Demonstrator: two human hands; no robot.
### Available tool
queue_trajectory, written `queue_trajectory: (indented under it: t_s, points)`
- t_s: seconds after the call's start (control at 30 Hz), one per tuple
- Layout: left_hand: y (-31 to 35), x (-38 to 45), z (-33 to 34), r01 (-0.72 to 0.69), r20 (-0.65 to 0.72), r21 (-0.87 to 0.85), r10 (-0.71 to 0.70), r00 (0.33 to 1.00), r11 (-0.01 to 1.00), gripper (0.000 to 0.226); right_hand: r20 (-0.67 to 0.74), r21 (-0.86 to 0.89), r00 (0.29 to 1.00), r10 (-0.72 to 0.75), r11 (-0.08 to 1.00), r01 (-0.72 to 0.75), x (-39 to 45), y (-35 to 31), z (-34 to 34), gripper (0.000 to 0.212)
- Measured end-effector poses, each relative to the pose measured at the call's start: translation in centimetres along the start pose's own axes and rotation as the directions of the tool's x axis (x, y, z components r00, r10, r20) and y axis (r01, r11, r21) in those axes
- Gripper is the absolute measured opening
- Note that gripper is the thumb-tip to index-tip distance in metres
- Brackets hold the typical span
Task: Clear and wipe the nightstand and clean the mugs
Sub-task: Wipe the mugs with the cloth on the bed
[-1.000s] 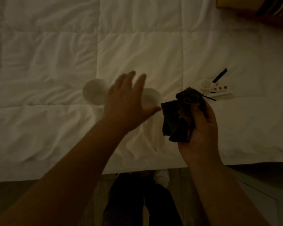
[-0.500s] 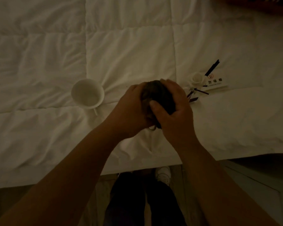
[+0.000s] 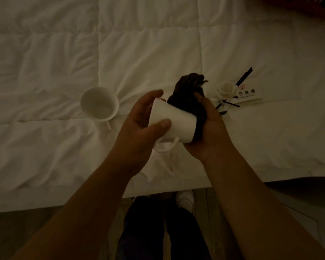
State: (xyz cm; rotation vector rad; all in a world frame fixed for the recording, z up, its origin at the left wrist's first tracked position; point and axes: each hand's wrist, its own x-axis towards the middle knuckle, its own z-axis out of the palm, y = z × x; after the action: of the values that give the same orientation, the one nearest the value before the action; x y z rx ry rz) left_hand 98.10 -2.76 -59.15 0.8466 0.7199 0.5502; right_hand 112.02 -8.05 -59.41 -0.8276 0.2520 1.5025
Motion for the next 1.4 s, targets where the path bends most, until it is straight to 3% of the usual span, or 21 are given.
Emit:
queue_trajectory:
  t_s: [0.13,0.27,0.33,0.4,0.5,0.6,0.73,0.83,0.93,0.97,1.0,1.07,1.13,1.23,1.33,1.4]
  points:
    - [-1.1,0.1,1.3,0.024,-0.179,-0.265,-0.074,0.981,0.964,0.039,-0.025,0.179,0.997,-0.072,0.981,0.075,0.3,0.6,0.1,0.049]
    - [-1.3,0.3,2.5,0.018,-0.308,-0.446,-0.173,0.935,0.895,0.038,-0.068,0.206,0.984,-0.164,0.963,0.175,-0.1,1.1,0.3,0.048]
    - [-1.3,0.6,3.1,0.013,-0.349,-0.537,-0.236,0.907,0.843,0.053,-0.126,0.066,0.951,-0.282,0.954,0.291,-0.2,1.7,0.6,0.044]
    - [-1.3,0.7,3.9,0.045,-0.339,-0.593,-0.300,0.892,0.804,0.068,-0.200,-0.182,0.871,-0.450,0.890,0.418,-0.4,2.4,1.0,0.031]
    - [-1.7,0.8,4.4,0.085,-0.309,-0.634,-0.352,0.883,0.769,0.066,-0.209,-0.385,0.785,-0.583,0.787,0.482,-0.7,3.3,1.6,0.031]
    - [-1.4,1.5,4.2,0.105,-0.381,-0.547,-0.359,0.852,0.831,0.064,-0.159,-0.470,0.779,-0.607,0.740,0.481,-1.4,4.1,1.9,0.038]
    - [-0.9,1.9,3.5,0.111,-0.479,-0.190,-0.191,0.857,0.976,0.055,-0.081,-0.626,0.746,-0.660,0.617,0.477,-2.6,5.2,2.2,0.046]
    - [-1.3,1.3,3.7,0.121,-0.446,-0.045,-0.128,0.886,0.992,0.074,0.012,-0.740,0.688,-0.725,0.457,0.494,-2.5,4.3,2.5,0.046]
    - [-1.4,0.4,3.3,0.052,-0.432,0.064,-0.020,0.902,0.997,0.055,0.144,-0.867,0.654,-0.742,0.224,0.445,-1.4,2.5,2.3,0.041]
    - [-1.3,0.0,2.9,0.026,-0.428,0.089,0.014,0.904,0.996,0.054,0.152,-0.882,0.676,-0.721,0.209,0.421,-1.0,1.8,2.2,0.040]
    - [-1.3,-0.3,2.5,0.002,-0.409,0.128,0.051,0.911,0.992,0.053,0.116,-0.878,0.710,-0.694,0.263,0.401,-0.7,1.1,2.1,0.037]
    - [-1.2,-1.0,1.9,-0.029,-0.332,0.212,0.100,0.938,0.977,0.052,-0.013,-0.809,0.793,-0.609,0.473,0.350,0.0,-0.2,1.7,0.028]
    - [-0.8,-1.4,1.5,-0.017,-0.260,0.187,0.066,0.963,0.982,0.054,-0.097,-0.695,0.876,-0.472,0.662,0.280,0.5,-1.1,1.3,0.024]
    - [0.1,-1.1,0.0,0.006,-0.165,0.071,0.006,0.986,0.997,0.066,-0.037,-0.338,0.981,-0.192,0.926,0.169,0.5,-1.3,0.6,0.031]
    - [1.3,-0.5,-1.2,0.025,-0.044,0.022,-0.024,0.999,0.999,0.081,0.062,-0.031,0.997,-0.044,0.998,0.046,0.2,-0.8,0.2,0.041]
    - [1.9,-0.2,-1.4,0.070,0.050,0.021,-0.071,0.996,0.997,0.089,0.069,0.071,0.997,0.022,0.997,-0.027,0.0,-0.7,0.1,0.039]
